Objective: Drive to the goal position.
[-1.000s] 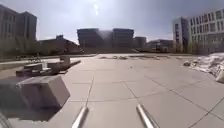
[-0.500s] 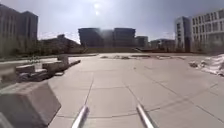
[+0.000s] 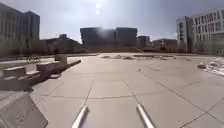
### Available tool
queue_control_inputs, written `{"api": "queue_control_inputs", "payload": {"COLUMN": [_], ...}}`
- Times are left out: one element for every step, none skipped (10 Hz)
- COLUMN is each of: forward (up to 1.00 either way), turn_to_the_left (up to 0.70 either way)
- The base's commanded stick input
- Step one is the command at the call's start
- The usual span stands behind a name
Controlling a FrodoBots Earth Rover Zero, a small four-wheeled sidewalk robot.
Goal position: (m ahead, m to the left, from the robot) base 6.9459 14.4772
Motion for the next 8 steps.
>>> {"api": "queue_control_inputs", "payload": {"forward": [0.70,0.70,0.70,0.70,0.70,0.70,0.70,0.70], "turn_to_the_left": [0.00,0.00,0.00,0.00,0.00,0.00,0.00,0.00]}}
